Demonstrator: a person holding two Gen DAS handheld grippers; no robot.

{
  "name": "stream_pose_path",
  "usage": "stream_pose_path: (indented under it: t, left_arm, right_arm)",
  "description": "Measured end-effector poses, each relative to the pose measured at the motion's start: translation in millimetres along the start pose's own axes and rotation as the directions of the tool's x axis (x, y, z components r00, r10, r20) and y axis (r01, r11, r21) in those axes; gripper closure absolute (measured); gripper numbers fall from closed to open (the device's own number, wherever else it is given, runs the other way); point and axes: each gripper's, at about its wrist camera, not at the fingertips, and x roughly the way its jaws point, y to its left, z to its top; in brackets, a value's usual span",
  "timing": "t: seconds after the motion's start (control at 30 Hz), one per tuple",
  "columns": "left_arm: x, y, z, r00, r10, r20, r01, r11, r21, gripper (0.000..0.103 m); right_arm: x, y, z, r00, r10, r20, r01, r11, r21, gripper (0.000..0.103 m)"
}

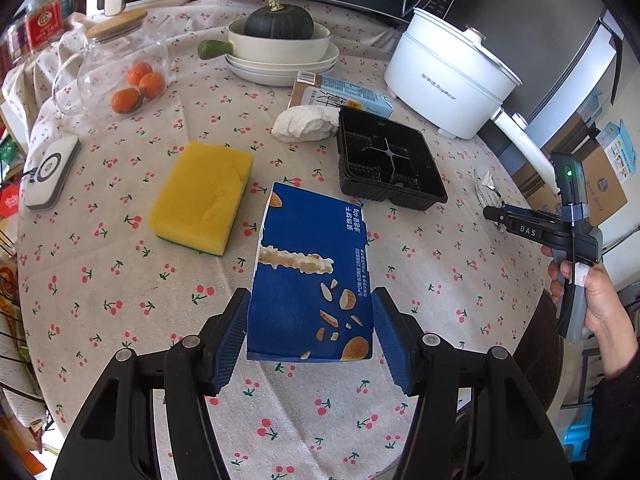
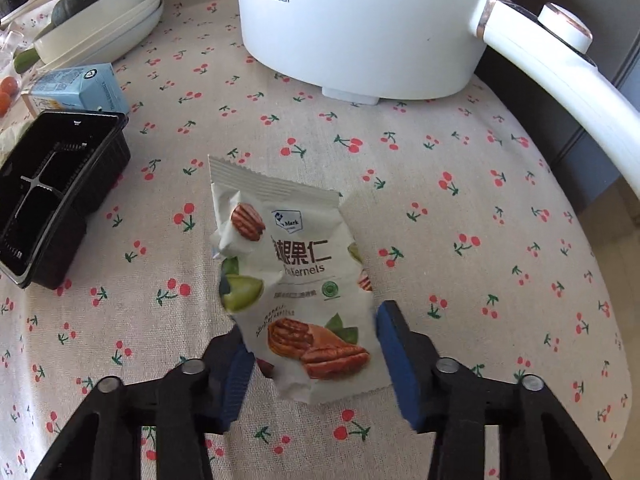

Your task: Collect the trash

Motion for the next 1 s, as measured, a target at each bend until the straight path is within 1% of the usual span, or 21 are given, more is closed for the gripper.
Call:
stream_pose_path:
  t: [0.07,0.13,0.17,0.2,0.27,0.37,0.47,0.7,0.8,0.87,0.9,0.93,0.97,1.0]
  left_arm:
    - [-2.8,-4.0,-0.8,1.000,-0.008,0.004,0.008,1.000,0.006,0.039]
    - [-6.5,-8.3,-1.9,1.000,-0.018,0.010,0.018,1.000,0.015,0.039]
    - [-8.8,-11.0,-2.8,1.000,-0.022,0.014,0.022,1.000,0.020,0.039]
    - [-11.0,-13.5,-3.8,1.000,-0.027,0.017,0.026,0.999,0.027,0.039]
    - [-15.0,-18.8,-6.4,0.999,-0.034,0.022,0.033,0.999,0.042,0.039]
    - [-20.5,-24.3,-11.2,0.999,-0.043,0.026,0.042,0.998,0.055,0.039]
    - [-25.2,-27.5,-17.1,0.998,-0.054,0.022,0.053,0.997,0.063,0.039]
    - [-37.2,-35.9,-24.3,0.996,-0.078,0.030,0.075,0.993,0.089,0.039]
    - [-39.2,-40.6,-27.1,0.996,-0.084,0.029,0.081,0.992,0.094,0.039]
    - [-40.4,-42.9,-28.5,0.995,-0.094,0.028,0.091,0.992,0.091,0.039]
    - [-40.9,-44.1,-29.0,0.995,-0.098,0.028,0.095,0.991,0.091,0.039]
    - [-41.2,-45.2,-28.9,0.995,-0.100,0.027,0.097,0.991,0.093,0.039]
    - [-41.4,-46.1,-28.7,0.995,-0.100,0.028,0.097,0.991,0.096,0.039]
    - [-41.4,-46.1,-28.1,0.995,-0.099,0.028,0.096,0.991,0.098,0.039]
  right_arm:
    - [-7.9,0.2,-5.4,1.000,0.020,-0.004,-0.020,1.000,0.011,0.059]
    - [-18.3,2.4,-12.5,1.000,0.020,0.001,-0.020,1.000,0.004,0.061]
    - [-23.3,3.2,-15.6,1.000,0.021,0.003,-0.021,1.000,-0.001,0.072]
    - [-28.8,3.5,-19.0,1.000,0.017,0.001,-0.017,1.000,-0.006,0.086]
    - [-42.4,3.7,-27.2,1.000,0.013,0.011,-0.013,1.000,-0.004,0.086]
    - [-58.3,2.9,-37.6,0.999,0.030,0.019,-0.030,1.000,0.008,0.087]
    - [-71.3,5.7,-50.5,0.999,0.047,0.021,-0.047,0.999,0.009,0.090]
    - [-105.9,7.8,-74.0,0.993,0.102,0.059,-0.105,0.993,0.058,0.091]
    - [-117.8,9.2,-80.8,0.992,0.102,0.071,-0.106,0.993,0.054,0.091]
    - [-122.6,11.2,-84.0,0.994,0.082,0.072,-0.086,0.995,0.042,0.091]
    - [-122.2,11.4,-84.3,0.995,0.078,0.066,-0.082,0.995,0.051,0.086]
    - [-121.0,11.5,-84.1,0.996,0.071,0.058,-0.075,0.995,0.061,0.068]
    - [-119.0,12.1,-84.1,0.996,0.068,0.056,-0.072,0.995,0.065,0.036]
    - [-117.7,13.4,-83.4,0.996,0.067,0.063,-0.071,0.996,0.058,0.022]
